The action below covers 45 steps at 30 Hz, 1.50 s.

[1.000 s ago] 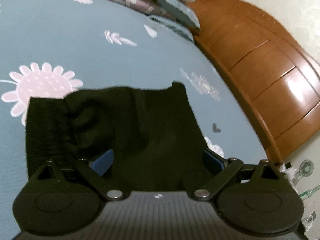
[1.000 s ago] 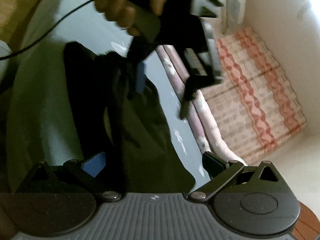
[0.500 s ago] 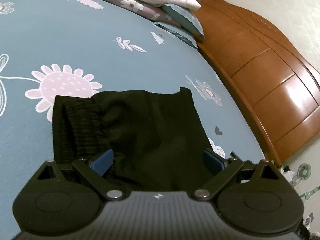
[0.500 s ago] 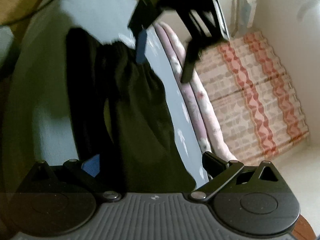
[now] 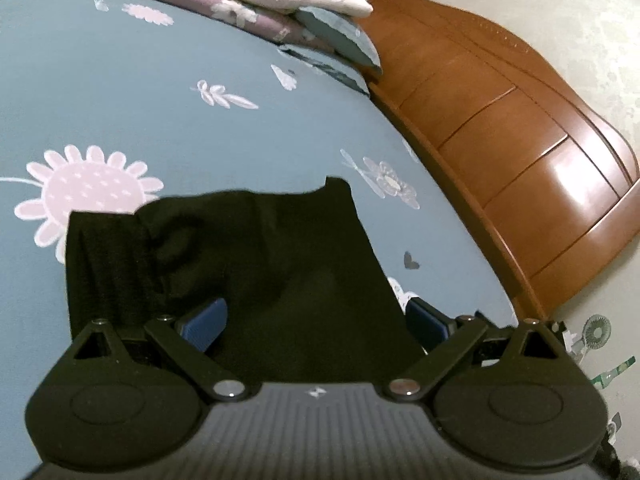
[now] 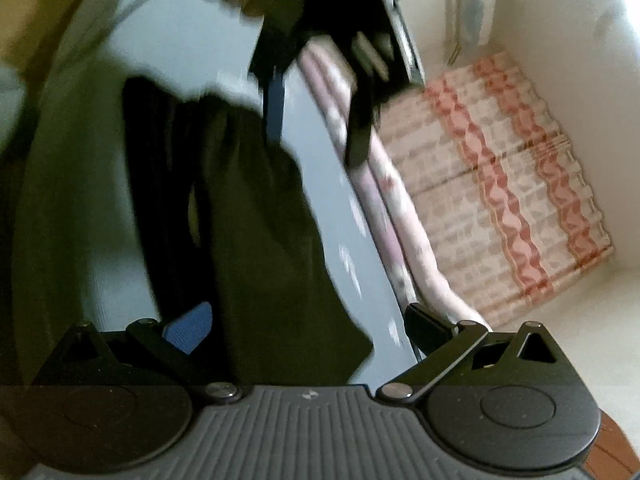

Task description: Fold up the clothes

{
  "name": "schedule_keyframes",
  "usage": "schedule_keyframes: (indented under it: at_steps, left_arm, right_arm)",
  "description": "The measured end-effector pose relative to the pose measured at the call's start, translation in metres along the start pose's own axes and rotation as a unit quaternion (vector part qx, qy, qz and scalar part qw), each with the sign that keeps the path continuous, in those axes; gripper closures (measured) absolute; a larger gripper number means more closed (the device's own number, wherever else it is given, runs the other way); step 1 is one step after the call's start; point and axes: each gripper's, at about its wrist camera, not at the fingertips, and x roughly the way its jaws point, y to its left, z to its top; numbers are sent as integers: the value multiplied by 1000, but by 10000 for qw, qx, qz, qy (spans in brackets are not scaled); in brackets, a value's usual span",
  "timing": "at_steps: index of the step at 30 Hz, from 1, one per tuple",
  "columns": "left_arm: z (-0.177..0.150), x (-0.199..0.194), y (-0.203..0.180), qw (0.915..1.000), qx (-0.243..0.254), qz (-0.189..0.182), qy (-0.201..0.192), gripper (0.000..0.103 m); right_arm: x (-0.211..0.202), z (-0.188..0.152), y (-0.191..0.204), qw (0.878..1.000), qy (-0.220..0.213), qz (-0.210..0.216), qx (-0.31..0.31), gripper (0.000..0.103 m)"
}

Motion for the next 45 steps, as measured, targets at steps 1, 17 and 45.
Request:
schedule_keyframes:
  at_steps: [1, 17, 45]
  left_arm:
    - [0, -3, 0, 10000, -2, 17, -23, 7]
    - [0, -40, 24, 9989, -234, 232, -337, 6]
    - [-5, 8, 7, 9998, -42, -20, 171, 6]
  right_arm:
    - [2, 8, 1, 9999, -127, 7, -5, 0]
    - [58, 66, 33, 9975, -180, 687, -49, 0]
    - [16, -79, -15, 9775, 1947, -446, 676, 0]
